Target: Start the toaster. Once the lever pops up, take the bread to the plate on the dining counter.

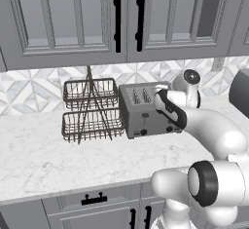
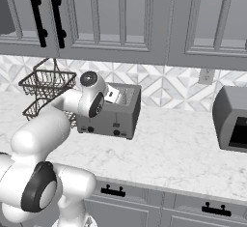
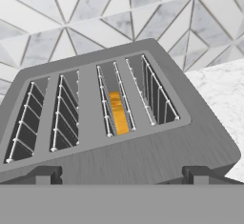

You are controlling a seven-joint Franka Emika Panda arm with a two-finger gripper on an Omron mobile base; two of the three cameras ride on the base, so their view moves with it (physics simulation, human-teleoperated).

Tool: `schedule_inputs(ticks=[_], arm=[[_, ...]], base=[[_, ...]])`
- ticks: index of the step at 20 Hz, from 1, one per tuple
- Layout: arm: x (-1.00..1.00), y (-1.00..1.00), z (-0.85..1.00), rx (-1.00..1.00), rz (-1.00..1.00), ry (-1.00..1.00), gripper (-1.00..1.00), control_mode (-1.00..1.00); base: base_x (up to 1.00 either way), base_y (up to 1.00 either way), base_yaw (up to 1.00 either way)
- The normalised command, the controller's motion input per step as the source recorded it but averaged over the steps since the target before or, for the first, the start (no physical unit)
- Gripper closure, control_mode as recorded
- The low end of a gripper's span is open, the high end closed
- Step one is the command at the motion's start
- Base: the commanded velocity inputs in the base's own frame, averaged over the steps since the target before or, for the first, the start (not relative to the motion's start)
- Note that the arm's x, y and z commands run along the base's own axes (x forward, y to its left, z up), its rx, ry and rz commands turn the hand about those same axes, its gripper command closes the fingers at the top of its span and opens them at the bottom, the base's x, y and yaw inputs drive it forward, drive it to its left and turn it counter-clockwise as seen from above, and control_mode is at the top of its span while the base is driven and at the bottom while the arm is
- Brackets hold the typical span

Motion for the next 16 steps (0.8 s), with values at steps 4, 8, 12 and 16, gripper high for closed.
schedule_inputs(ticks=[4, 8, 12, 16], arm=[[0.00, 0.00, 0.00, 0.00, 0.00, 0.00, -1.00, -1.00], [0.00, 0.00, 0.00, 0.00, 0.00, 0.00, -1.00, -1.00], [0.00, 0.00, 0.00, 0.00, 0.00, 0.00, -1.00, -1.00], [0.00, 0.00, 0.00, 0.00, 0.00, 0.00, -1.00, -1.00]], base=[[0.00, 0.00, 0.00], [0.00, 0.00, 0.00], [0.00, 0.00, 0.00], [0.00, 0.00, 0.00]])
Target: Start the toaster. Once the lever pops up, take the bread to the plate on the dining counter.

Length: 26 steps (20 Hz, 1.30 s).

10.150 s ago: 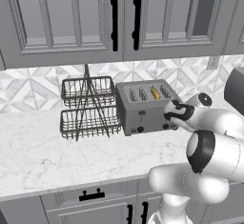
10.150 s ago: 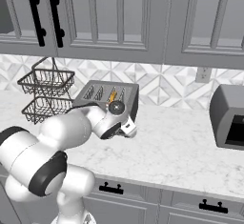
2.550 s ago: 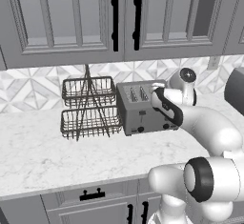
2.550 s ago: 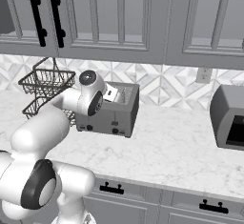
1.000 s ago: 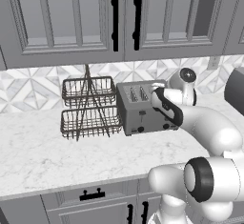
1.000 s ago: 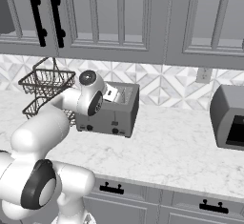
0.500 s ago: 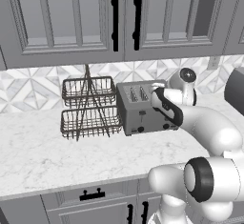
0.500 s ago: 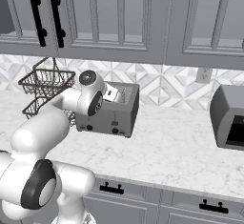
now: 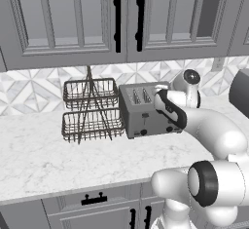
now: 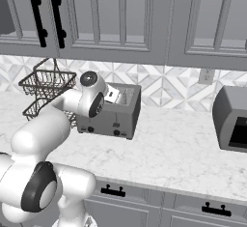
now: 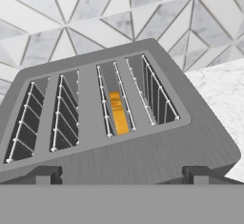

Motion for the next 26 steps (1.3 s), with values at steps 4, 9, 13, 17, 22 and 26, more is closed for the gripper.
schedule_inputs(ticks=[4, 9, 13, 17, 22, 26], arm=[[0.00, 0.00, 0.00, 0.00, 0.00, 0.00, -1.00, -1.00], [0.00, 0.00, 0.00, 0.00, 0.00, 0.00, -1.00, -1.00], [0.00, 0.00, 0.00, 0.00, 0.00, 0.00, -1.00, -1.00], [0.00, 0.00, 0.00, 0.00, 0.00, 0.00, -1.00, -1.00], [0.00, 0.00, 0.00, 0.00, 0.00, 0.00, -1.00, -1.00], [0.00, 0.00, 0.00, 0.00, 0.00, 0.00, -1.00, -1.00]], base=[[0.00, 0.00, 0.00], [0.00, 0.00, 0.00], [0.00, 0.00, 0.00], [0.00, 0.00, 0.00], [0.00, 0.00, 0.00], [0.00, 0.00, 0.00]])
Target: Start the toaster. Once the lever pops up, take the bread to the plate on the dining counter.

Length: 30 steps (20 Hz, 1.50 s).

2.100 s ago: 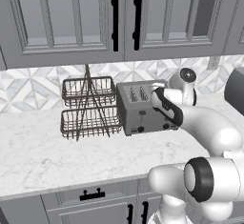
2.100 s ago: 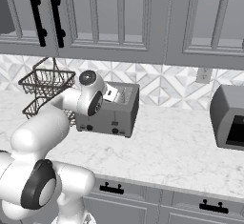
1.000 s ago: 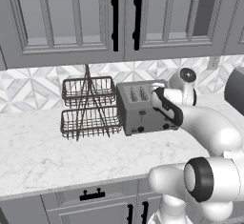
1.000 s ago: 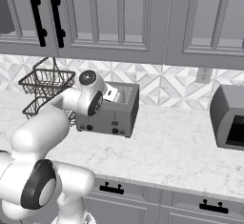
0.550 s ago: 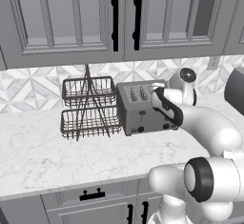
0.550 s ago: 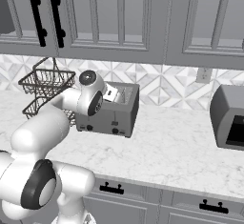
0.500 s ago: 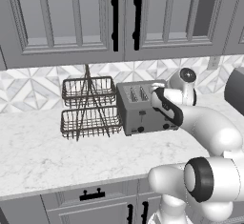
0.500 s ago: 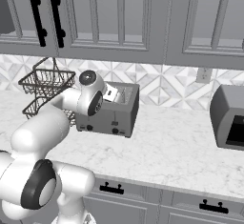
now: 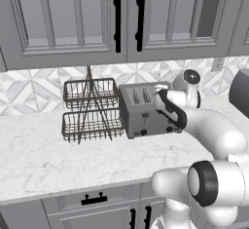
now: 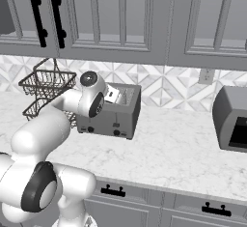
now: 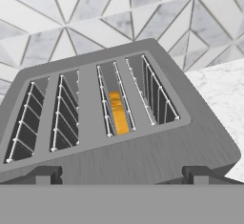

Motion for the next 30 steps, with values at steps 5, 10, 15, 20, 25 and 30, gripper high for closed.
schedule_inputs(ticks=[5, 10, 15, 20, 25, 30], arm=[[0.00, 0.00, 0.00, 0.00, 0.00, 0.00, -1.00, -1.00], [0.00, 0.00, 0.00, 0.00, 0.00, 0.00, -1.00, -1.00], [0.00, 0.00, 0.00, 0.00, 0.00, 0.00, -1.00, -1.00], [0.00, 0.00, 0.00, 0.00, 0.00, 0.00, -1.00, -1.00], [0.00, 0.00, 0.00, 0.00, 0.00, 0.00, -1.00, -1.00], [0.00, 0.00, 0.00, 0.00, 0.00, 0.00, -1.00, -1.00]], base=[[0.00, 0.00, 0.00], [0.00, 0.00, 0.00], [0.00, 0.00, 0.00], [0.00, 0.00, 0.00], [0.00, 0.00, 0.00], [0.00, 0.00, 0.00]])
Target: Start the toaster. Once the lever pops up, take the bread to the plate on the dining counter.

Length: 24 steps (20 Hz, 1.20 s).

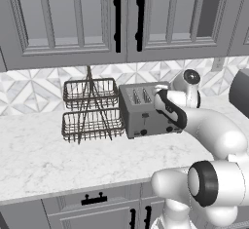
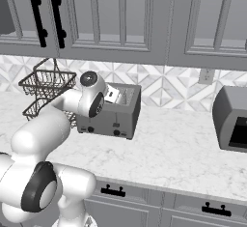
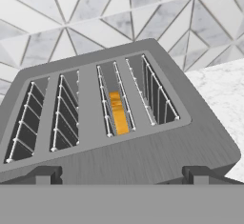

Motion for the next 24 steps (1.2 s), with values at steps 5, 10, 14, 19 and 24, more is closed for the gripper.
schedule_inputs(ticks=[5, 10, 14, 19, 24], arm=[[0.00, 0.00, 0.00, 0.00, 0.00, 0.00, -1.00, -1.00], [0.00, 0.00, 0.00, 0.00, 0.00, 0.00, -1.00, -1.00], [0.00, 0.00, 0.00, 0.00, 0.00, 0.00, -1.00, -1.00], [0.00, 0.00, 0.00, 0.00, 0.00, 0.00, -1.00, -1.00], [0.00, 0.00, 0.00, 0.00, 0.00, 0.00, -1.00, -1.00]], base=[[0.00, 0.00, 0.00], [0.00, 0.00, 0.00], [0.00, 0.00, 0.00], [0.00, 0.00, 0.00], [0.00, 0.00, 0.00]])
